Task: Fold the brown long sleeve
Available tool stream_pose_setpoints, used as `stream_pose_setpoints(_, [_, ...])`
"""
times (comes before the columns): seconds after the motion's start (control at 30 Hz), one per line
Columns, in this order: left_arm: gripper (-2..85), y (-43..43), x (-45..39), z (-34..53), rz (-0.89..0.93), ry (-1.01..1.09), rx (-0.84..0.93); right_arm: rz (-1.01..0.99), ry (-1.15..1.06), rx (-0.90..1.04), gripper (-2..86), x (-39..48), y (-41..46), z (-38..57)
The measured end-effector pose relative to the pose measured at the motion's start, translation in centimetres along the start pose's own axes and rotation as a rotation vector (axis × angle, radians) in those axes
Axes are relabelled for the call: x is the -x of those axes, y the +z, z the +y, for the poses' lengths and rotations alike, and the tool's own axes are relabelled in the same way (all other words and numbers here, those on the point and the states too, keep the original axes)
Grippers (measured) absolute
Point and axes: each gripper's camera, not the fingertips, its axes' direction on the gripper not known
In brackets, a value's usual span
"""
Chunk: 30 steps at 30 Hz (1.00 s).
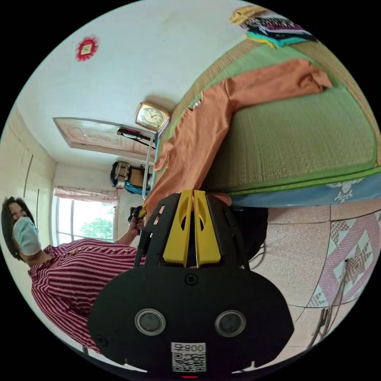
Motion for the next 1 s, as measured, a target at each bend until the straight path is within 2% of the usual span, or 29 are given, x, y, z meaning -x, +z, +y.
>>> stream_pose_setpoints(0.1, [2.9,-0.6,-1.5,0.9,-0.035,0.030,0.047,0.089,-0.048,0.023,0.2,2.8,-1.9,0.1])
stream_pose_setpoints(0.2, [3.1,0.2,0.9,3.0,-0.095,-0.078,0.131,0.131,0.002,0.063,0.1,1.6,-0.9,0.6])
stream_pose_setpoints(0.27, [3.2,0.9,3.2,5.4,-0.147,-0.204,0.192,0.075,0.074,0.078,0.1,-0.8,0.6,1.5])
stream_pose_setpoints(0.43, [3.1,-1.0,2.2,8.6,-0.152,-0.253,0.115,-0.005,0.242,0.035,0.0,-4.9,2.6,5.2])
stream_pose_setpoints(0.6, [2.6,-2.0,-2.1,7.8,-0.249,-0.188,0.100,0.058,0.299,-0.035,0.0,-4.9,1.0,6.3])
stream_pose_setpoints(0.77, [1.1,1.2,-9.3,3.4,-0.277,-0.013,0.088,0.141,0.204,-0.087,0.0,-0.2,1.6,2.3])
stream_pose_setpoints(0.87, [0.6,4.1,-14.0,0.6,-0.324,0.096,0.109,0.252,0.105,-0.042,0.0,3.6,4.6,-2.0])
stream_pose_setpoints(1.0, [0.4,9.3,-17.3,-1.4,-0.413,0.160,0.216,0.504,0.011,0.069,0.0,6.3,11.2,-6.8])
